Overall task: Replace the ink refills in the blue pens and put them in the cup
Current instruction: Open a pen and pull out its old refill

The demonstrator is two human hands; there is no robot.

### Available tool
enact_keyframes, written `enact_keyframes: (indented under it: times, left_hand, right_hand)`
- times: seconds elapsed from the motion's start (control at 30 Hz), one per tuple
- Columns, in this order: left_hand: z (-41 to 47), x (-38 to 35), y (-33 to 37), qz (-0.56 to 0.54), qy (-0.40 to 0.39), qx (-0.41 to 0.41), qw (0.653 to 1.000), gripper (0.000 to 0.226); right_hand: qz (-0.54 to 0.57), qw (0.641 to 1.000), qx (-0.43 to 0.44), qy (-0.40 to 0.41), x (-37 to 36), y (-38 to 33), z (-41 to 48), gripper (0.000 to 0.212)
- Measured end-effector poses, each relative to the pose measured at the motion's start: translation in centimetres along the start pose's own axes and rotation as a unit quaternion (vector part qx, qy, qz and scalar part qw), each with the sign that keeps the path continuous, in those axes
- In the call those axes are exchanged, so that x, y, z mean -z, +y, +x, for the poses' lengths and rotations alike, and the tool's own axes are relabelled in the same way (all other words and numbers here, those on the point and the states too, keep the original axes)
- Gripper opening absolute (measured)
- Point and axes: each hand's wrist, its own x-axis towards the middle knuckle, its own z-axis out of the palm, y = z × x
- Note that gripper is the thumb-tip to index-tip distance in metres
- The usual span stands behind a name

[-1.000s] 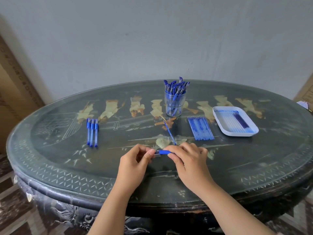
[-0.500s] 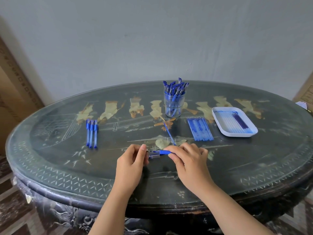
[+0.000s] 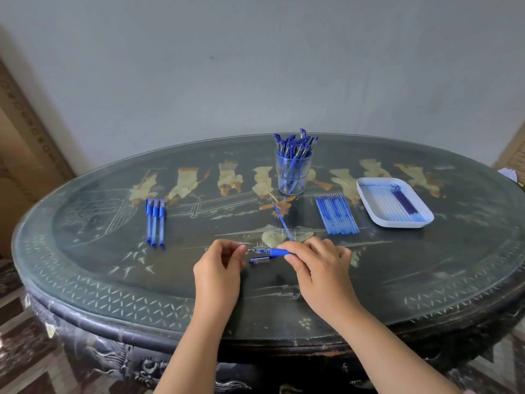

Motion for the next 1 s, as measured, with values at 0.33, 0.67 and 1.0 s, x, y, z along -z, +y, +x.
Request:
enact_keyframes:
  times: [0.33,0.67,1.0]
  left_hand:
    - [0.3,-0.2,-0.2,0.058,-0.037,-0.043,0.997,0.012]
    - [1.4,0.9,-0.8,-0.276,-0.027,0.099,0.956,0.019]
    - [1.2,5.6,1.2,0.090,-0.211,-0.044,0.972,0.030]
  right_hand:
    - [0.009,1.000,-0.009,-0.005,0.1,0.1,0.0,0.025]
    - [0.011,1.000,-0.012,-0.005,0.0,0.3,0.1,0.023]
    - [0.021,1.000,-0.015,0.010,0.0,0.3,0.2,0.023]
